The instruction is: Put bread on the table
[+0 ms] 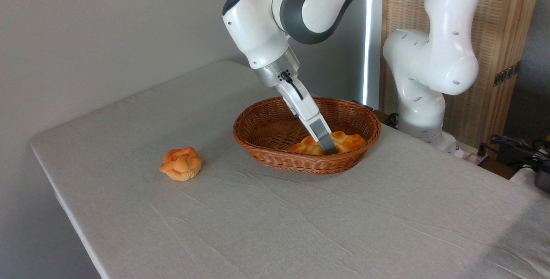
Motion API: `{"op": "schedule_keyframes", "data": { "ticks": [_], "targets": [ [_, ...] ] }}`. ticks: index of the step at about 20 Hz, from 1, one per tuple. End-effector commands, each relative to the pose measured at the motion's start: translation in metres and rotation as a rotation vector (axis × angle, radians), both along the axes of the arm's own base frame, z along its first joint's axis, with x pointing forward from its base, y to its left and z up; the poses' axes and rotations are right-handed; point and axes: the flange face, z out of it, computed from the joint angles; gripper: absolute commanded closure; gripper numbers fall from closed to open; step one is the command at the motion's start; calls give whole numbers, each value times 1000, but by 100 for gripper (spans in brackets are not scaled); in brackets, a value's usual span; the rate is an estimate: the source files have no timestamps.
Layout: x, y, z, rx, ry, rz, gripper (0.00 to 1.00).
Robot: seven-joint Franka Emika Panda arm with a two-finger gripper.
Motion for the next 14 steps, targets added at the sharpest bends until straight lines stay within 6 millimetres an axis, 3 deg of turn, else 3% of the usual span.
{"op": "schedule_keyframes", "data": {
  "ticks": [1,10,12,14],
  "targets": [
    [-2,4,-7,15,1,-29,100],
    [-2,4,-1,18,9,-17,100],
    [7,0,25,4,-12,-5,100],
    [18,-16,69,-51,-41,5,100]
  ]
}}
